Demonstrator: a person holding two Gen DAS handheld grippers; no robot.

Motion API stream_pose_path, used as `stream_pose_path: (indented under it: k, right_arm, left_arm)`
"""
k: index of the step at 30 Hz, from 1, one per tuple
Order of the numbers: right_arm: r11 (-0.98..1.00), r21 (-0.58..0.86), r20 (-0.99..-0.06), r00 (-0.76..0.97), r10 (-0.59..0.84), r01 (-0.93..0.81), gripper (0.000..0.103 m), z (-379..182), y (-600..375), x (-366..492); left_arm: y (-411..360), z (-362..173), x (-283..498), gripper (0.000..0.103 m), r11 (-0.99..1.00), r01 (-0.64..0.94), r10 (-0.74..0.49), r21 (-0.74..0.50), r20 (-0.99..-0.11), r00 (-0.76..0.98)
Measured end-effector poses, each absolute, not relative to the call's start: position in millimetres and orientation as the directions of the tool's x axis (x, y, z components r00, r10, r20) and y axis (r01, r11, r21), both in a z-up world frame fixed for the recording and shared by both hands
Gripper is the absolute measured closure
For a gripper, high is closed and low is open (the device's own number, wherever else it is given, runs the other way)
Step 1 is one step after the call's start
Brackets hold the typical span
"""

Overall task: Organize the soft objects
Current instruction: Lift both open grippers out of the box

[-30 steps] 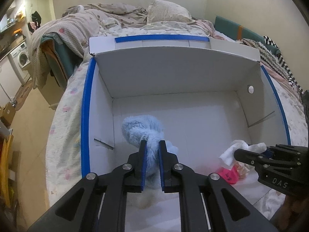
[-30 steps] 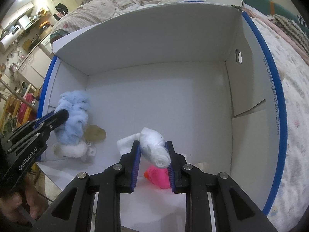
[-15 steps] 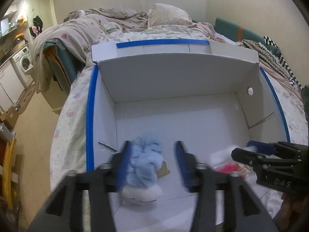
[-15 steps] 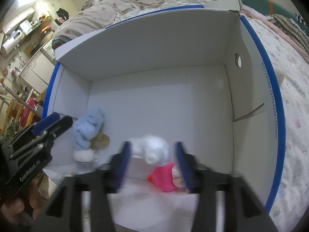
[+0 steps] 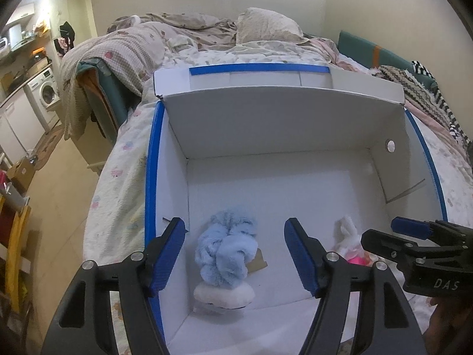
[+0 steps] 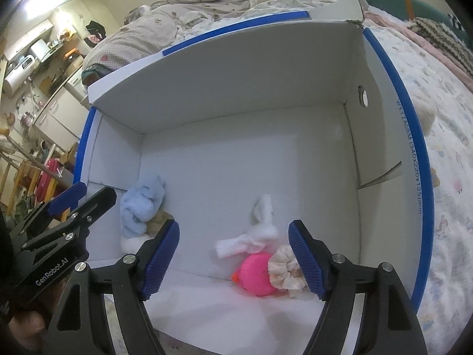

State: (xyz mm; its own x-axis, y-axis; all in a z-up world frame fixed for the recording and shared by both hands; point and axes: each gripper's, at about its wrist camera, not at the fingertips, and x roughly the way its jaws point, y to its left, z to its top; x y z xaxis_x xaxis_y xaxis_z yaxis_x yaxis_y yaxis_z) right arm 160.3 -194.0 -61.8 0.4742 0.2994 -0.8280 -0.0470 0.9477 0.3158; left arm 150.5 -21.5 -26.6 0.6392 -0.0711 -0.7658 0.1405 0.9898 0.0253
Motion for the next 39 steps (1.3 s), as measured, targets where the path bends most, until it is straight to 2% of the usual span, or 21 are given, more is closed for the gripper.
stream_pose_path:
  k: [17,26,39]
  right_arm:
    - [0.952,0.305,-0.808,0.521,0.275,-0.030,0.022,-42.7,-202.4,125.1]
    - [0.957,0.290,-0.776,0.585,0.235,0.000,0.022,-26.5,-213.4,94.8]
    - [0.956,0.290,-0.807,0.549,0.218,0.047,0.022,-39.5,-226.6,68.7]
  left_arm:
    - [2.8,-5.3,119.1,0.036,0.995,0.084,-0.021,0.049,-0.738,0.675]
    - [27.9,-6.7,82.4,0.036,0.999,0.028,-0.003,0.020,-0.752,0.659]
    - [63.7,-26.5,37.3,0.036,0.999,-0.020,0.036,0.030,-0.791,0.611]
